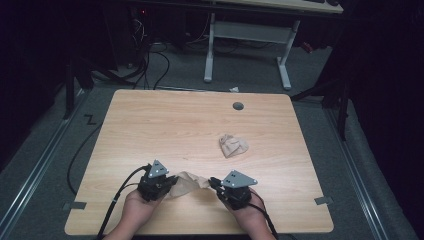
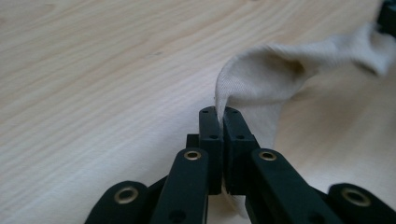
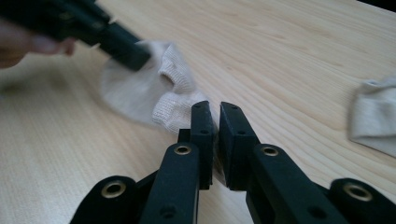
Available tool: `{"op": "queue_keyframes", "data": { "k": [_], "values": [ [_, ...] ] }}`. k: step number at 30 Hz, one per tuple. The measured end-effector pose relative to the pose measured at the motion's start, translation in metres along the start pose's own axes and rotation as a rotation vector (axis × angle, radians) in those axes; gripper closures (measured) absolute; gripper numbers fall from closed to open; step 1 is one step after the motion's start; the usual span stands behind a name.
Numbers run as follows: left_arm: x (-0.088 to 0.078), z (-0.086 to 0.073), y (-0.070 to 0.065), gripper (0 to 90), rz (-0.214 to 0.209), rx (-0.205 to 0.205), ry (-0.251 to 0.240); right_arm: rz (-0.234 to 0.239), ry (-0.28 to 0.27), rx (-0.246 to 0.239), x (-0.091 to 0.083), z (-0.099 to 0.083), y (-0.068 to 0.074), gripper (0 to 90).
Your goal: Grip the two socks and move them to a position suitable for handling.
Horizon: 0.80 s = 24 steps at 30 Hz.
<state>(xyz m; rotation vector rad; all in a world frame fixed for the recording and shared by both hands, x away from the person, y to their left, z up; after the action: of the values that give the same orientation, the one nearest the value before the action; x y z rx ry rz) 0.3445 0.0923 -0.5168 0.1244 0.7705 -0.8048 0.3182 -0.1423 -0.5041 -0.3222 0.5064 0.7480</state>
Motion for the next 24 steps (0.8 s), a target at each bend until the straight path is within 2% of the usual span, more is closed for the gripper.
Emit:
{"op": "queue_keyframes", "data": {
  "k": [1, 3, 5, 7, 8, 9, 11, 13, 18, 20, 24],
  "values": [
    [-0.001, -0.001, -0.005, 87.9, -0.016, 0.022, 0.014, -0.007, -0.005, 0.012, -0.002, -0.001, -0.002, 84.6],
    [-0.002, -0.003, -0.010, 87.9, -0.025, 0.039, 0.025, -0.015, -0.004, 0.026, -0.006, -0.003, -0.006, 84.6],
    [-0.002, -0.004, -0.006, 87.8, -0.022, 0.028, 0.028, -0.009, 0.011, 0.056, -0.005, -0.008, -0.011, 84.6],
    [0.005, -0.006, 0.002, 87.7, -0.032, -0.003, 0.047, -0.005, 0.023, 0.072, -0.002, -0.011, -0.013, 84.5],
    [0.005, -0.006, 0.002, 87.6, -0.032, -0.003, 0.047, -0.005, 0.023, 0.072, -0.002, -0.011, -0.013, 84.5],
    [0.009, -0.006, 0.006, 87.4, -0.026, -0.004, 0.054, 0.006, 0.046, 0.090, 0.003, -0.014, -0.015, 84.5],
    [0.011, -0.006, 0.007, 86.6, -0.022, -0.003, 0.053, 0.005, 0.056, 0.089, 0.006, -0.015, -0.017, 84.4],
    [0.016, -0.004, 0.011, 85.6, -0.002, 0.007, 0.054, 0.005, 0.089, 0.096, 0.014, -0.018, -0.020, 84.1],
    [0.017, -0.003, 0.015, 82.4, 0.020, 0.004, 0.047, -0.008, 0.101, 0.103, 0.019, -0.021, -0.025, 83.5],
    [0.015, -0.002, 0.015, 76.9, 0.041, 0.014, 0.029, -0.022, 0.107, 0.108, 0.019, -0.023, -0.029, 81.5],
    [0.011, -0.001, 0.015, 71.2, 0.048, 0.017, 0.015, -0.041, 0.123, 0.122, 0.022, -0.026, -0.034, 77.9]
  ]
}}
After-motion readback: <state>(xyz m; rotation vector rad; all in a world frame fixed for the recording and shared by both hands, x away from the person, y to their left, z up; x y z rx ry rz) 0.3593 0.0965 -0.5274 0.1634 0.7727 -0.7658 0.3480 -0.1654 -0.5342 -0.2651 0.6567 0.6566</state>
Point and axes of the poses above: each handheld gripper's, and its own axes: x roughly forward along the jaws, z roughly out of its top, y roughly to its left, the point moved 3 cm from there along x, roughly forward along the jaws, and after that the axes turned 5 degrees about -x, right-handed, at the moved point
